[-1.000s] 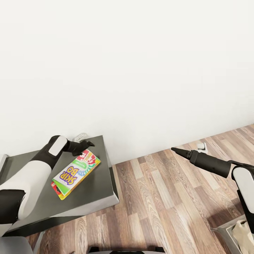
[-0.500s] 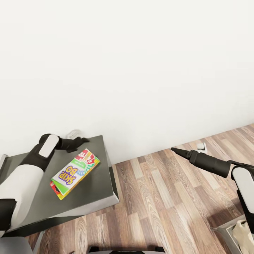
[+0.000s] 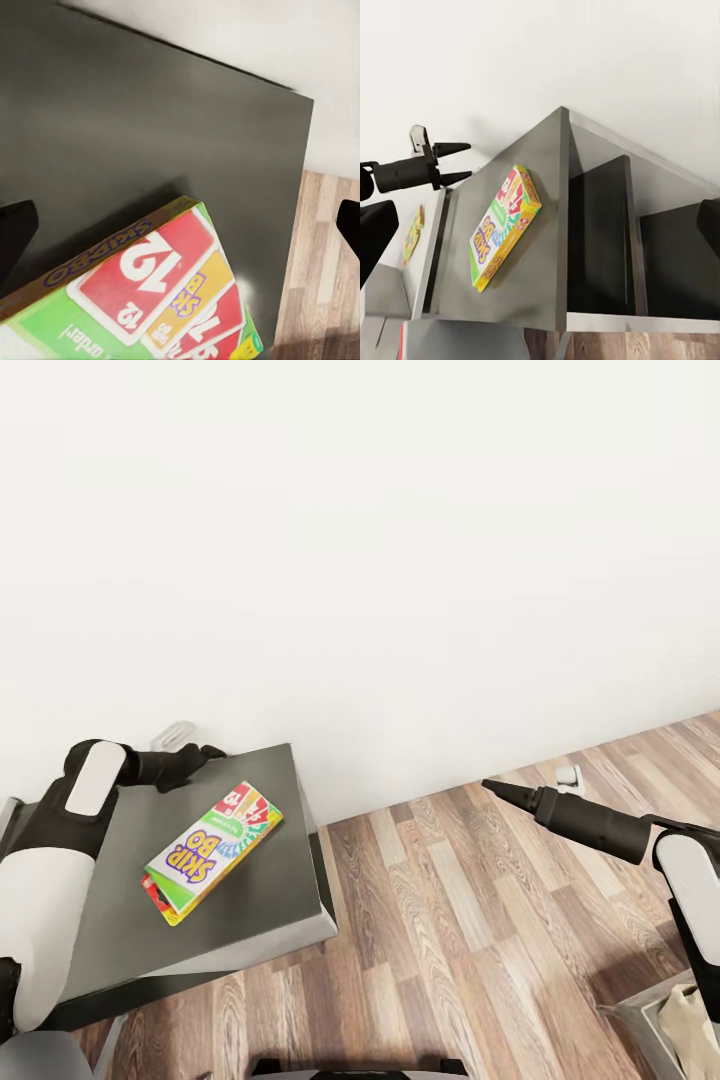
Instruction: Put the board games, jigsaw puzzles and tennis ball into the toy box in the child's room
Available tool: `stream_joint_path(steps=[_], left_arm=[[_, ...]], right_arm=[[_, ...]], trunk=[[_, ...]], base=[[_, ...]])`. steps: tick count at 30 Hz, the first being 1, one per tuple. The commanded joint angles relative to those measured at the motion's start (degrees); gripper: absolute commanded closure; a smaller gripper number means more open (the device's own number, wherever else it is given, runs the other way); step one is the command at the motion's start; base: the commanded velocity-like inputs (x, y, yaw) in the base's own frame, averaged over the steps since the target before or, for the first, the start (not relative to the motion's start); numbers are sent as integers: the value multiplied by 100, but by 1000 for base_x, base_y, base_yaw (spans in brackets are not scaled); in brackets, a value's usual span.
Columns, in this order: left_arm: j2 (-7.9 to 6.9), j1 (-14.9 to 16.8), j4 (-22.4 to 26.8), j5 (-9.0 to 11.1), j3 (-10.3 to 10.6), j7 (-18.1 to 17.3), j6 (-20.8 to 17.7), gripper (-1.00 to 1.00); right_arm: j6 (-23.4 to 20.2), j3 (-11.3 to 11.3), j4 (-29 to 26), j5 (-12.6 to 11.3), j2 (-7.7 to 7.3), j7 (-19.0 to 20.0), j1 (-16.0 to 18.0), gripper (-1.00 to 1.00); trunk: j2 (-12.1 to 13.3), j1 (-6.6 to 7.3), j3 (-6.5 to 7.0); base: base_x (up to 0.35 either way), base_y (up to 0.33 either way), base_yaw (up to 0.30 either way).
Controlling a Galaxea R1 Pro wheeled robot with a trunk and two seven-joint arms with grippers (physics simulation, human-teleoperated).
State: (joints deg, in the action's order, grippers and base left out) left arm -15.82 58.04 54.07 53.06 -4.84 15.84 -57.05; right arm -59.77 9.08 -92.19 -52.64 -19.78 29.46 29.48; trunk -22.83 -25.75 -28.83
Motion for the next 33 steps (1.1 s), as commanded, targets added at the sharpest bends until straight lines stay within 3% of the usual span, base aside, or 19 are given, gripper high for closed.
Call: stream_joint_path(steps=[1,19,25,33], left_arm=[[-10,-21,70,64,-51,87,-33,-100],[-68,-253,325,99,-233,182,-90,-100],[-95,-478,469,233,-498,195,-96,-100],[-113,-559,519,305,-659,203,-132,-100]], right_arm=[[-23,3,0,44,0,50,5,-100],[-23,-9,0,44,0,46,5,-100],[-23,-12,0,44,6,44,5,-100],[-23,-9,0,44,16,37,5,-100]], trunk=[[-9,-3,-8],[-9,-3,-8],[-9,-3,-8],[-9,-3,-8]], base=[[0,0,0],[0,0,0],[0,0,35],[0,0,176]])
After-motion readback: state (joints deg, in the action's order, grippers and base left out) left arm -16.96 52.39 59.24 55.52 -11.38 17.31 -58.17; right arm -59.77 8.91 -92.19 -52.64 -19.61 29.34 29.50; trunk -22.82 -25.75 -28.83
